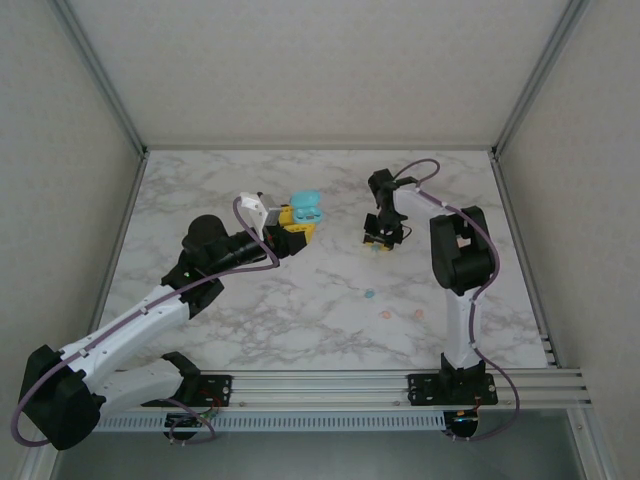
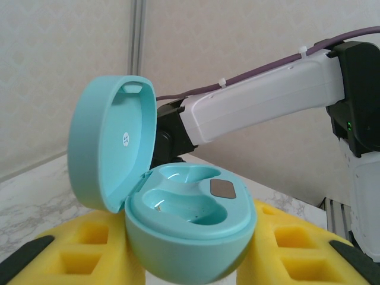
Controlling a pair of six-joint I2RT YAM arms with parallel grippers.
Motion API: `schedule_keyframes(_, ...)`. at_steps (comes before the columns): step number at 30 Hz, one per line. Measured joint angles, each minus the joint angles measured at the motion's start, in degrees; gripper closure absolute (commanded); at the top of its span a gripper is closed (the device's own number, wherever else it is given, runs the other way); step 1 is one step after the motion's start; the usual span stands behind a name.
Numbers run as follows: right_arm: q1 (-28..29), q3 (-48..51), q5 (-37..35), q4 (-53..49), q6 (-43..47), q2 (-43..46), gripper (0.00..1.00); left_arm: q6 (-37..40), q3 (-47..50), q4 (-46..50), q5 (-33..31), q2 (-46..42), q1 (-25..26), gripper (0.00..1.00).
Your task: Insert the wireless bluetooth earbuds into the charging case
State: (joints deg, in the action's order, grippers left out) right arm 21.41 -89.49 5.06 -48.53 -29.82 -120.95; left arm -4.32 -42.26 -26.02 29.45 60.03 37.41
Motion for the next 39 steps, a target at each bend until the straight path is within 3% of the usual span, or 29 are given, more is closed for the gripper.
schedule_keyframes(18, 2.23, -3.52, -3.91, -2.56, 4.37, -2.23, 0.71, 0.02, 0.00, 0.63, -0.02, 0.02, 0.00, 0.77)
schedule_keyframes(39, 2.27, -2.84, -6.05, -3.43, 3.28, -1.84, 0.65, 0.02, -0.07, 0.79, 0.00, 0.02, 0.00, 0.77)
